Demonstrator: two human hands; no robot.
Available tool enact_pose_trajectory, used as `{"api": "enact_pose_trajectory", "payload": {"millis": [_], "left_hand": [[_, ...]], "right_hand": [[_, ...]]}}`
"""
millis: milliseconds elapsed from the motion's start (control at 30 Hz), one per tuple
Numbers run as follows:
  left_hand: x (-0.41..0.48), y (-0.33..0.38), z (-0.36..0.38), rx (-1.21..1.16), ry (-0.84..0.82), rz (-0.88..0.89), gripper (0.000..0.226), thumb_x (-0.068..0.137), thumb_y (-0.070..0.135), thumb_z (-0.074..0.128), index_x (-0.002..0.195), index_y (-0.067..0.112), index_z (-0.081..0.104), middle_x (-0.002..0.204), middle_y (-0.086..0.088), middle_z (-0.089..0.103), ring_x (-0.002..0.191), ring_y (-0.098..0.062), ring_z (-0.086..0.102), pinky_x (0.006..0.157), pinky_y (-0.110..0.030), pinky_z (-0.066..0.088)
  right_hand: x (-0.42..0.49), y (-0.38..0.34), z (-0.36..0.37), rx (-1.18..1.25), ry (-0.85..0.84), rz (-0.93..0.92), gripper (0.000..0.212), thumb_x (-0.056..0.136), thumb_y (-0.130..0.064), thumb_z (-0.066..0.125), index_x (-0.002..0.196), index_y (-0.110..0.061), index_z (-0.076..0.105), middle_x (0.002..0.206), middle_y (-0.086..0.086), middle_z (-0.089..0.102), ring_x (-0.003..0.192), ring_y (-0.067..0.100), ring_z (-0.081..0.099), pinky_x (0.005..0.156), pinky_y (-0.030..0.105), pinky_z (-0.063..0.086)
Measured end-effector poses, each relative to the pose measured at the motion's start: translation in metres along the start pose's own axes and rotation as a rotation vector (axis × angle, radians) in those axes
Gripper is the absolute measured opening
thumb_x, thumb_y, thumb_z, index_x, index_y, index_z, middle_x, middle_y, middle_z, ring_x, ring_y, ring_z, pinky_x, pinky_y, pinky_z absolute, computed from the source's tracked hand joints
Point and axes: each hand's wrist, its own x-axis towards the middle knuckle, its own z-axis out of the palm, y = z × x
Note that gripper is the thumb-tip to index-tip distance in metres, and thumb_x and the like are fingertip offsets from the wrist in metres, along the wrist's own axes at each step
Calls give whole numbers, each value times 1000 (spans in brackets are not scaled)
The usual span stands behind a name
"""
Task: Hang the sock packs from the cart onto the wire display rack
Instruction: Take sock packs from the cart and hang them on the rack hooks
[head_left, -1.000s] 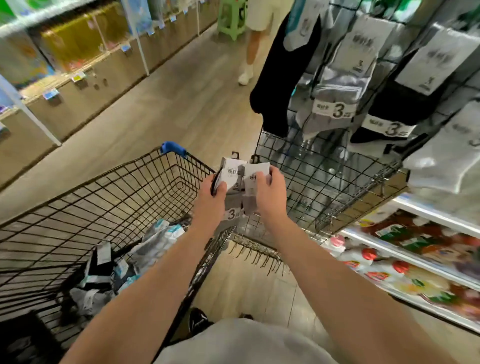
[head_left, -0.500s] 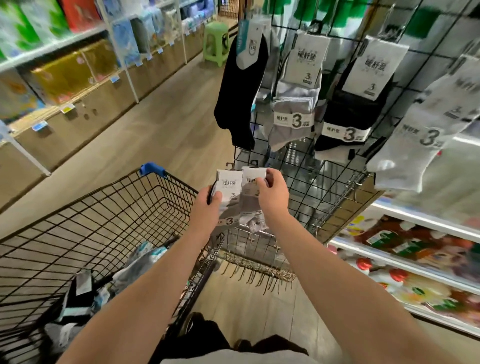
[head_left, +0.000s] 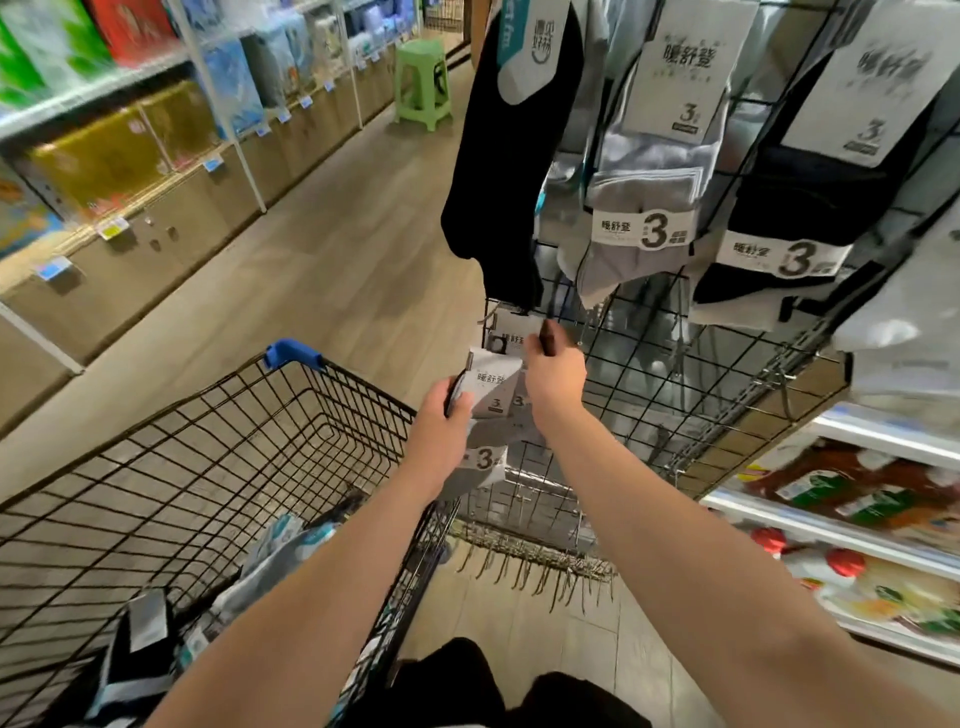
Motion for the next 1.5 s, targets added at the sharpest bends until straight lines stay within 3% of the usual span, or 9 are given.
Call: {"api": "enact_pose_trajectory", "payload": {"millis": [200, 333, 433, 833, 933, 1100, 1233, 1367, 1500], "left_hand": [[17, -15, 13, -49, -25, -3, 24, 107, 36, 39, 128, 31, 50, 111, 4, 63, 92, -10, 64, 53, -15, 50], [25, -29, 17, -88, -36, 6, 24, 107, 35, 39, 126, 31, 52, 114, 2, 65, 100, -16, 66, 74, -28, 58], [31, -34, 18, -113, -16, 20, 24, 107, 33, 39, 128, 34, 52, 116, 5, 64, 106, -13, 63, 82, -30, 56], [45, -40, 15, -190, -14, 42, 27, 105, 38, 44, 128, 32, 55, 114, 3, 67, 100, -17, 69, 81, -40, 62], [44, -32, 14, -170, -16, 63, 28, 105, 37, 44, 130, 30, 55, 114, 4, 67, 99, -14, 68, 74, -31, 61], [46, -17, 16, -140, -34, 109, 24, 104, 38, 46, 124, 36, 59, 107, 10, 68, 98, -13, 67, 84, -41, 60], [51, -8, 21, -80, -5, 122, 30, 100, 42, 50, 128, 34, 58, 115, 8, 64, 106, -17, 62, 88, -43, 57], [64, -2, 25, -127, 89, 94, 28, 99, 38, 58, 126, 27, 59, 117, 6, 68, 107, -17, 64, 93, -44, 56], [75, 2, 31, -187, 79, 49, 28, 98, 30, 62, 125, 27, 58, 118, 4, 67, 104, -17, 64, 86, -32, 55]], "right_hand": [[14, 3, 3, 29, 6, 19, 39, 105, -15, 50, 143, -24, 53, 132, 1, 64, 115, 23, 64, 88, 31, 51], [18, 8, 9, 54, -36, -32, 38, 104, -11, 52, 140, -21, 56, 127, -2, 64, 107, 19, 61, 97, 38, 50], [25, 3, 15, 10, -63, -28, 41, 104, -19, 54, 145, -23, 51, 140, 2, 60, 121, 24, 60, 103, 38, 50], [18, 7, 16, 145, -67, 30, 36, 105, -21, 53, 140, -18, 56, 130, 3, 62, 118, 19, 58, 87, 25, 44], [-8, 13, 6, 186, -37, 69, 33, 105, -34, 51, 132, -18, 61, 119, 11, 67, 120, 31, 60, 93, 42, 51], [-34, 39, -4, 153, -118, -87, 13, 97, -23, 60, 107, -22, 69, 102, 5, 72, 89, 16, 64, 76, 32, 52], [-25, 36, -2, 22, -34, -139, 21, 101, -18, 55, 118, -21, 66, 108, -4, 71, 99, 15, 67, 76, 27, 52], [-9, 27, 7, -50, 0, -113, 34, 102, -18, 52, 136, -18, 60, 124, -2, 67, 111, 18, 64, 91, 35, 55], [5, 28, 12, -117, 41, -100, 38, 103, -14, 50, 141, -19, 55, 123, 2, 67, 88, 10, 62, 62, 15, 44]]}}
